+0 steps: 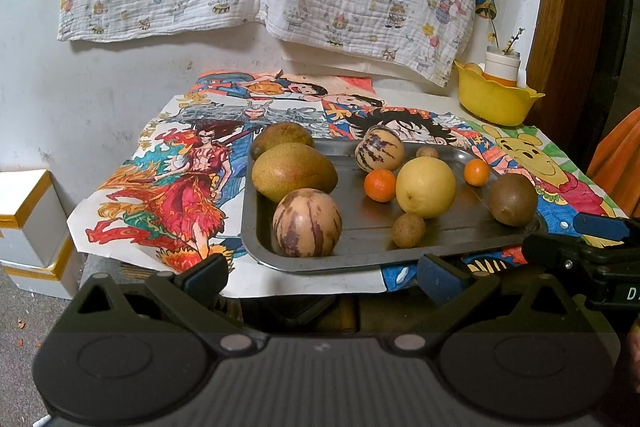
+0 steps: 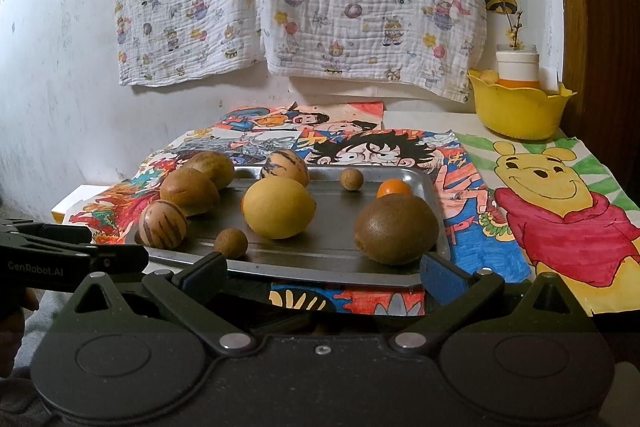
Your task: Organize fruits
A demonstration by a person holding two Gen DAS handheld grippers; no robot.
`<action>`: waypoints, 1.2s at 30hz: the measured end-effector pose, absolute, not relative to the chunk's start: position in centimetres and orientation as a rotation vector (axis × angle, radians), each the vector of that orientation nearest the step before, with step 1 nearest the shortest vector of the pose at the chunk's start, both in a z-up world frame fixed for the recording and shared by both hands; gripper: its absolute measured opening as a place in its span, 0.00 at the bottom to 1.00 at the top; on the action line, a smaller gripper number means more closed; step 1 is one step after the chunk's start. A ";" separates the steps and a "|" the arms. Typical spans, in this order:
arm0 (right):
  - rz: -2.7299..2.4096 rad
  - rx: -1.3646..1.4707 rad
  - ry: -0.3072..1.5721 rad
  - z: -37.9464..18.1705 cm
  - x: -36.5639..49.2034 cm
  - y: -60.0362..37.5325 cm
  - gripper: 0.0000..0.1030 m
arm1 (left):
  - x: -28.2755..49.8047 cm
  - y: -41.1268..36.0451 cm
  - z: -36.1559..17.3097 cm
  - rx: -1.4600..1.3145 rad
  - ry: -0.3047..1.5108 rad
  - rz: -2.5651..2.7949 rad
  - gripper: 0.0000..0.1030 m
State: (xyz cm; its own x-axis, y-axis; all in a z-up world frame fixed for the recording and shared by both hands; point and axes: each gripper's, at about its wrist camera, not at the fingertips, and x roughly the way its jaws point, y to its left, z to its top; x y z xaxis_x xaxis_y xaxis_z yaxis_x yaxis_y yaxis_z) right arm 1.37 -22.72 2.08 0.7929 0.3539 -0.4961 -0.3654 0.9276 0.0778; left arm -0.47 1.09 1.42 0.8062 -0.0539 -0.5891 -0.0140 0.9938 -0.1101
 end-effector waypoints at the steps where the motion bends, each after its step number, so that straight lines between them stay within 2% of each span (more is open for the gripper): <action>1: 0.387 -0.022 0.529 2.1 1.4 -22.7 0.99 | -0.5 1.1 1.4 -0.111 0.633 -0.022 1.00; 36: 0.387 -0.023 0.532 2.1 1.4 -22.6 0.99 | -0.5 0.9 1.2 -0.102 0.644 -0.027 1.00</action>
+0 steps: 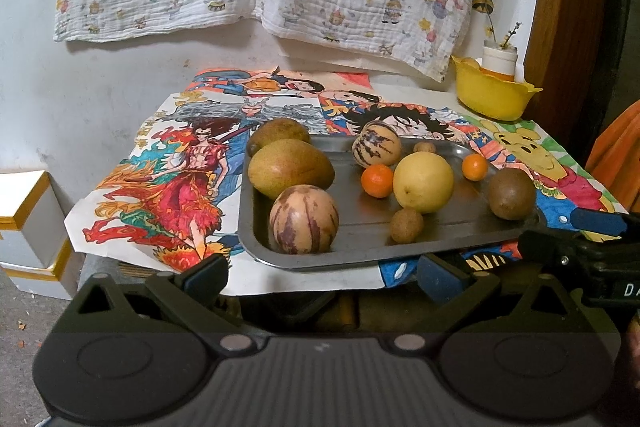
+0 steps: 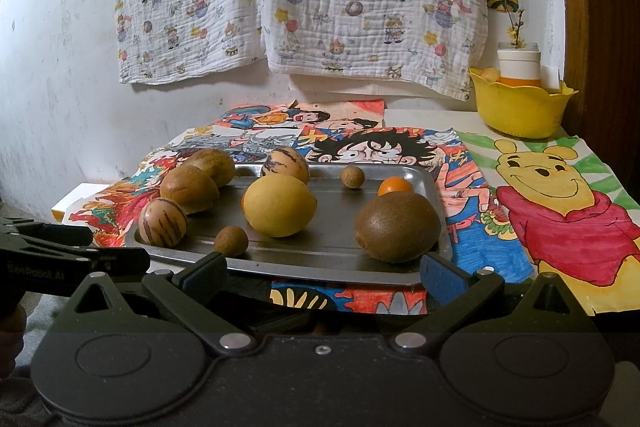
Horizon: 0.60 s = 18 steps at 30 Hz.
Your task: Organize fruits
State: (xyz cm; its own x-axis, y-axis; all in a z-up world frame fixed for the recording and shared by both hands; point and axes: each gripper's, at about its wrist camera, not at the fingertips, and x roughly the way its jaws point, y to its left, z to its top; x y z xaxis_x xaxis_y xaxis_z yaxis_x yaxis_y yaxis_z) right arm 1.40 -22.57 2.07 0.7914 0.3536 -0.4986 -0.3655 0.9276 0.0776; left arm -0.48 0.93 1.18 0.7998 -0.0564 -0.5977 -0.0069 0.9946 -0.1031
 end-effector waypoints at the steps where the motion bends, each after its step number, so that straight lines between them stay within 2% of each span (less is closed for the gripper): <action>1: 0.386 -0.023 0.532 2.1 1.4 -22.6 0.99 | -0.6 1.0 1.2 -0.105 0.643 -0.027 1.00; 18: 0.386 -0.023 0.533 2.1 1.4 -22.5 0.99 | -0.5 1.0 1.5 -0.114 0.642 -0.034 1.00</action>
State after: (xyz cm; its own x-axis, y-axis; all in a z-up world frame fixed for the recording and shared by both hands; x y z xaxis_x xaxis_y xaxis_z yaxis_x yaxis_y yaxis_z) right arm 1.42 -22.48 2.09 0.7914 0.3526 -0.4994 -0.3642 0.9281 0.0781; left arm -0.45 1.02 1.51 0.8008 -0.0665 -0.5952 -0.0039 0.9932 -0.1161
